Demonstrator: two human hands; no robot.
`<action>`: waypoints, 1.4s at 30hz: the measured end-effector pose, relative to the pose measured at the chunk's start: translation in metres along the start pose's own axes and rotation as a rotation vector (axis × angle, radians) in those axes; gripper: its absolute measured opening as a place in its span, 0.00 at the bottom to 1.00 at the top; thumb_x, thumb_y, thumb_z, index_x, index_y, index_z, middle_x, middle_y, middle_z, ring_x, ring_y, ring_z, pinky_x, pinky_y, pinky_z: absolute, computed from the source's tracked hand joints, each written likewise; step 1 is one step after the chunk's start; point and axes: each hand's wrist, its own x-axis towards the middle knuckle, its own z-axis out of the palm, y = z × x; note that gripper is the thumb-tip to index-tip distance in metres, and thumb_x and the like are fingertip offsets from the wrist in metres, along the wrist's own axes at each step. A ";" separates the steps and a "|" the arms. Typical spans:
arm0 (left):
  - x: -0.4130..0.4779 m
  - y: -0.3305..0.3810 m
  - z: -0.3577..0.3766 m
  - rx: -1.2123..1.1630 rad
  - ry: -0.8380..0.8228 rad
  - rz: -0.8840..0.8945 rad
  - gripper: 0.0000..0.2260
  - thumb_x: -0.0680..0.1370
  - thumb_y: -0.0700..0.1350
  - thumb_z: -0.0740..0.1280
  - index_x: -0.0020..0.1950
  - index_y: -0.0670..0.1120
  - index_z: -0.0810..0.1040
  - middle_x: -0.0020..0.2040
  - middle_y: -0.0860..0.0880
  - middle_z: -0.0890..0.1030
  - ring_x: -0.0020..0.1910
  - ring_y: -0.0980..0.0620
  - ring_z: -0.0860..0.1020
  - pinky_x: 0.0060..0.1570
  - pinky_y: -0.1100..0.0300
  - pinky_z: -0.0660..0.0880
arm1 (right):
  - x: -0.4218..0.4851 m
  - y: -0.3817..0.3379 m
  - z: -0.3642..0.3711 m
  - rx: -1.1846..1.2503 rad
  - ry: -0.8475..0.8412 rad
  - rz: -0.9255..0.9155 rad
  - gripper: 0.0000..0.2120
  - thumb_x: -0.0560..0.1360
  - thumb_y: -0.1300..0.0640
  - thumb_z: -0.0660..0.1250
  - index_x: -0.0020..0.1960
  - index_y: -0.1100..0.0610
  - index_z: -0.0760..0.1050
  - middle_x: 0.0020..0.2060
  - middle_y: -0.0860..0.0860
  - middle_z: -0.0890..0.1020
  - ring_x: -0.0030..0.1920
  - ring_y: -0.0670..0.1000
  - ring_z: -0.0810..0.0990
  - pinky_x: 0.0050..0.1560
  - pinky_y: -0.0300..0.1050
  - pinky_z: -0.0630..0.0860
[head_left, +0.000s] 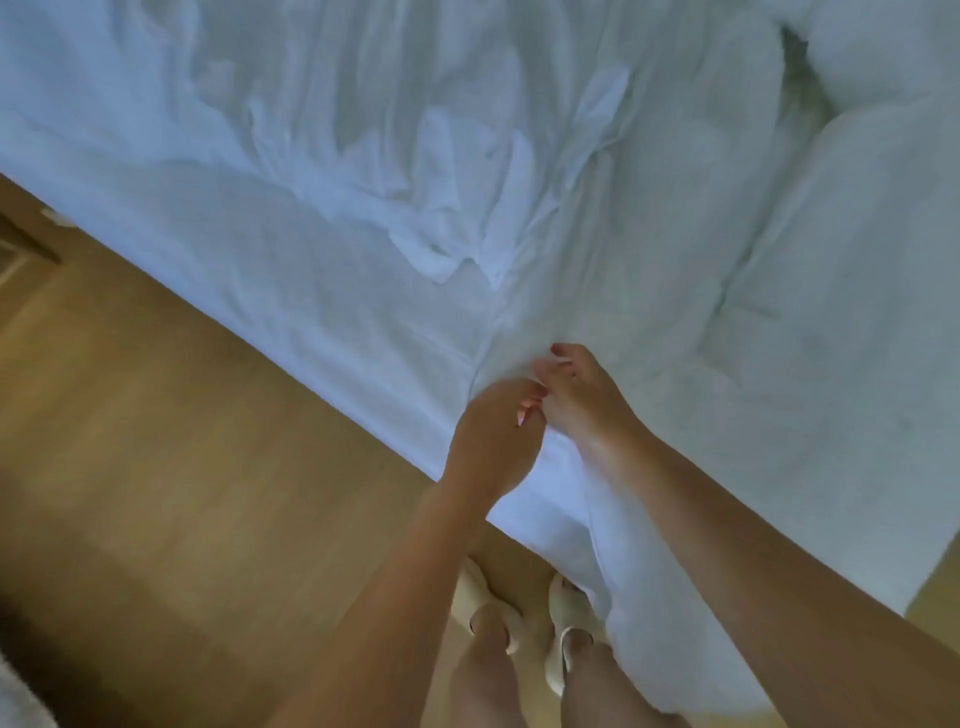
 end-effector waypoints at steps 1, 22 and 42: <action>0.015 0.004 -0.010 -0.001 0.032 0.002 0.12 0.77 0.40 0.60 0.58 0.49 0.78 0.50 0.55 0.77 0.47 0.58 0.75 0.49 0.70 0.70 | 0.009 -0.011 -0.002 -0.003 0.030 -0.029 0.21 0.78 0.50 0.62 0.68 0.55 0.65 0.48 0.45 0.74 0.45 0.45 0.77 0.44 0.37 0.72; 0.235 0.109 -0.126 -0.736 0.425 -0.419 0.10 0.75 0.46 0.69 0.53 0.44 0.80 0.44 0.50 0.82 0.46 0.50 0.81 0.46 0.57 0.77 | 0.188 -0.217 -0.029 0.968 0.253 -0.161 0.20 0.68 0.63 0.75 0.57 0.66 0.76 0.47 0.59 0.84 0.48 0.57 0.83 0.52 0.53 0.80; 0.290 0.086 -0.226 0.005 0.134 0.106 0.14 0.72 0.55 0.67 0.34 0.50 0.66 0.34 0.60 0.70 0.35 0.58 0.72 0.39 0.65 0.70 | 0.195 -0.223 0.049 0.676 0.152 0.165 0.07 0.72 0.58 0.71 0.48 0.51 0.78 0.35 0.45 0.84 0.39 0.47 0.83 0.31 0.40 0.77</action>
